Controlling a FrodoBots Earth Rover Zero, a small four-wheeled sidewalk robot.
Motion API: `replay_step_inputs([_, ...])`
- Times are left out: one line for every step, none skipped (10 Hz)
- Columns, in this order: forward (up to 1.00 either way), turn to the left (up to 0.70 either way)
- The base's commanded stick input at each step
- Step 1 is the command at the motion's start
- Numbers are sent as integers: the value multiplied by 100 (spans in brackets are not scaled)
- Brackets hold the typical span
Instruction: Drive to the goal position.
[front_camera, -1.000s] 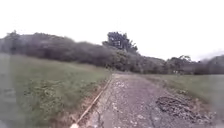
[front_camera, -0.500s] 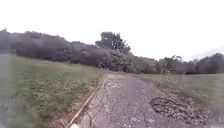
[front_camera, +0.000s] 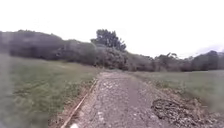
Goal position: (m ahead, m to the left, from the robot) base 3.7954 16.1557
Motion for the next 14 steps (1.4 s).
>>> replay_step_inputs([70,0])
replay_step_inputs([70,0])
replay_step_inputs([70,0])
replay_step_inputs([70,0])
replay_step_inputs([70,0])
replay_step_inputs([70,0])
replay_step_inputs([70,0])
replay_step_inputs([70,0])
replay_step_inputs([70,0])
replay_step_inputs([70,0])
replay_step_inputs([70,0])
replay_step_inputs([70,0])
replay_step_inputs([70,0])
replay_step_inputs([70,0])
